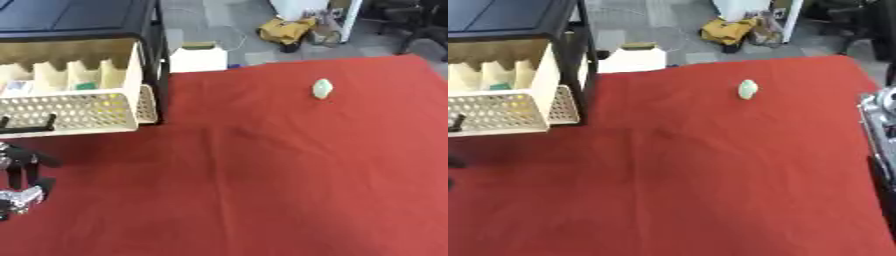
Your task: Pick up objects from table and place into drawer.
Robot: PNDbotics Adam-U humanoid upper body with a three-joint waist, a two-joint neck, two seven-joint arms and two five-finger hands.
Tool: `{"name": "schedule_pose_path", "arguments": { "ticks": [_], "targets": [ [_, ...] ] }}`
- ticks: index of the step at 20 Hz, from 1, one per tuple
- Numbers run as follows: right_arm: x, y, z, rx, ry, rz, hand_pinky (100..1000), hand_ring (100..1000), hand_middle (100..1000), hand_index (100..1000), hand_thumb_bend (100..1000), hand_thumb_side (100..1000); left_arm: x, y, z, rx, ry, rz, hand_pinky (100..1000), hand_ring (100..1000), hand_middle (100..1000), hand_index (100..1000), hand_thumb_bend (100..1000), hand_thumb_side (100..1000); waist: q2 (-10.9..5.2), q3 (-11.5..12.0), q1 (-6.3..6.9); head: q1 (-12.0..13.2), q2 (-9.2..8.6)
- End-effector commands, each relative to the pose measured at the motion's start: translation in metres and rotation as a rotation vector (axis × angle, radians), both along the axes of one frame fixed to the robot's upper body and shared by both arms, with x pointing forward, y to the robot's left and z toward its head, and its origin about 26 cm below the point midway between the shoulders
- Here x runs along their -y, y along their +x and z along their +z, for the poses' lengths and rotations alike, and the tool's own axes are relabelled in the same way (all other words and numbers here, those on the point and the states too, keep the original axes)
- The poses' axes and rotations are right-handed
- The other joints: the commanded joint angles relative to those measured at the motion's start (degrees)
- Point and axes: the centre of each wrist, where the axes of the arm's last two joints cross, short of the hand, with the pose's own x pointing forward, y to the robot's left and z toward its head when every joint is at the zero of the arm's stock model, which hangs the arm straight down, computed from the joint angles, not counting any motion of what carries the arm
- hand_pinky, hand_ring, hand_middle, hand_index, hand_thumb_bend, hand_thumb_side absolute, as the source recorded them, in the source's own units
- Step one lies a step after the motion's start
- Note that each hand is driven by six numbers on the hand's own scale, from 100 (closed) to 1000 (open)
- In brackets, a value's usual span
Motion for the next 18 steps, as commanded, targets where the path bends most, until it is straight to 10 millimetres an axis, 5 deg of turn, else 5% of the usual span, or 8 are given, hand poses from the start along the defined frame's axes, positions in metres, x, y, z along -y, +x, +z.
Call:
{"name": "schedule_pose_path", "arguments": {
  "ticks": [1,18],
  "targets": [
    [-0.001,-0.004,0.01,0.035,-0.006,-0.002,708,769,592,787,100,603,-0.002,-0.001,0.013,0.037,0.02,0.036,374,634,638,920,100,1000,-1.18,0.1,0.04,0.5,-0.61],
    [-0.003,-0.003,0.009,0.021,0.004,-0.009,707,767,588,785,100,602,-0.015,0.04,0.008,0.056,0.0,0.149,406,676,657,932,100,1000,-1.29,-0.1,0.54,1.3,-1.26]
  ]
}}
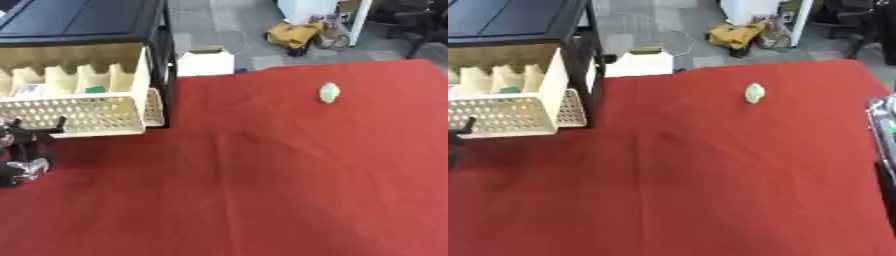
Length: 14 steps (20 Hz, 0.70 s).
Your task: Pick up objects from table and place into drawer.
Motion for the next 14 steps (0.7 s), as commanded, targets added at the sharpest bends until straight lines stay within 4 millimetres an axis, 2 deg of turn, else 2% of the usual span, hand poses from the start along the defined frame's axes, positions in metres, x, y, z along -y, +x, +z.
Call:
{"name": "schedule_pose_path", "arguments": {
  "ticks": [1,14],
  "targets": [
    [0.0,-0.004,0.009,0.03,-0.012,-0.004,707,767,588,785,100,602,-0.004,0.005,0.008,0.041,0.012,0.023,406,677,659,933,100,1000,-0.94,-0.1,-0.05,0.1,-0.75],
    [0.0,-0.004,0.008,0.026,0.0,-0.003,707,768,586,784,100,600,-0.006,0.028,0.004,0.042,-0.022,0.053,449,733,756,960,100,1000,-0.73,-0.4,-0.01,0.5,-1.36]
  ]
}}
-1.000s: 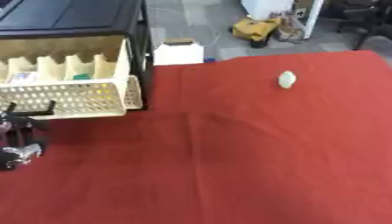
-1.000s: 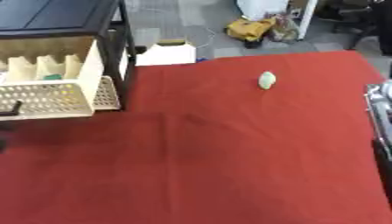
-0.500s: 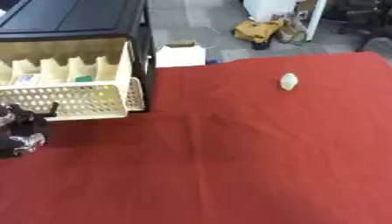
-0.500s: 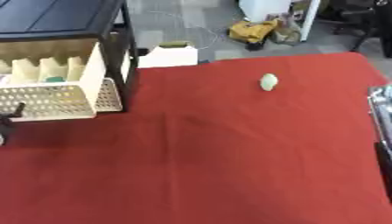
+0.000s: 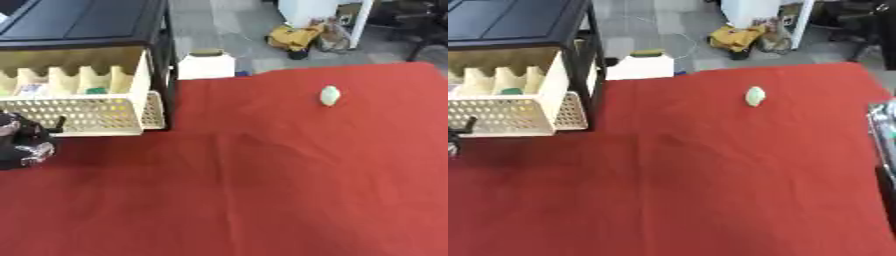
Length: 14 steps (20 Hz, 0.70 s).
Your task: Pick up objects from table and place into drawer.
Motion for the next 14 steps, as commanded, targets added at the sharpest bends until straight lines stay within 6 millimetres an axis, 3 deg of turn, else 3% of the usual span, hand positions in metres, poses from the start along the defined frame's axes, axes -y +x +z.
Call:
{"name": "schedule_pose_path", "arguments": {
  "ticks": [1,14],
  "targets": [
    [0.001,-0.004,0.009,0.031,-0.009,-0.002,707,768,586,784,100,600,-0.005,0.006,0.002,0.009,0.002,0.023,449,733,756,960,100,1000,-0.71,-0.2,-0.1,0.2,-0.92],
    [0.001,-0.004,0.01,0.025,-0.005,-0.006,709,769,585,784,100,599,0.005,0.015,0.007,0.01,-0.05,-0.02,433,718,741,974,100,1000,-0.51,-0.5,-0.13,0.2,-1.3]
  ]
}}
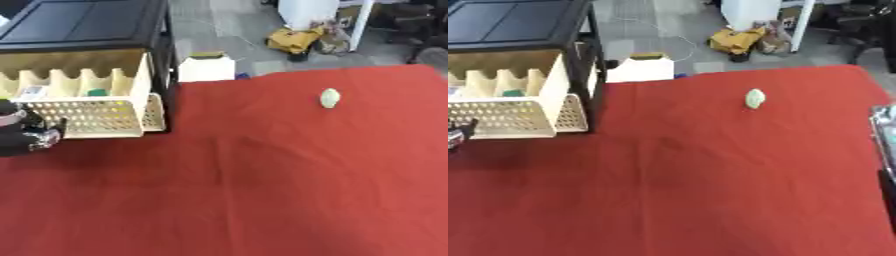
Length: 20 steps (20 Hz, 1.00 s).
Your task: Pick up objects from table and place into drawer.
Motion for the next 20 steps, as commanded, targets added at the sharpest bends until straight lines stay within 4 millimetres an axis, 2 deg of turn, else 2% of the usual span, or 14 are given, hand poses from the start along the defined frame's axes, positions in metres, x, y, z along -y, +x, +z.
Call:
{"name": "schedule_pose_path", "arguments": {
  "ticks": [1,11,20],
  "targets": [
    [0.0006,-0.0044,0.0095,0.032,-0.009,-0.002,709,769,585,784,100,599,0.0024,0.0023,0.0022,-0.002,-0.004,-0.01,433,719,742,976,100,1000,-0.54,-0.2,-0.12,0.2,-0.71],
    [0.0012,-0.0046,0.0096,0.034,-0.002,-0.007,710,770,585,784,100,597,0.0045,0.007,0.0024,-0.004,-0.016,-0.011,434,724,788,1000,100,1000,-0.39,-0.3,-0.03,0.3,-0.92],
    [0.002,-0.0047,0.009,0.031,0.0,-0.01,710,771,584,784,100,596,0.0003,0.0086,0.0075,0.065,0.016,0.032,432,726,788,1000,100,1000,-0.36,-0.3,0.09,0.2,-1.1]
  ]
}}
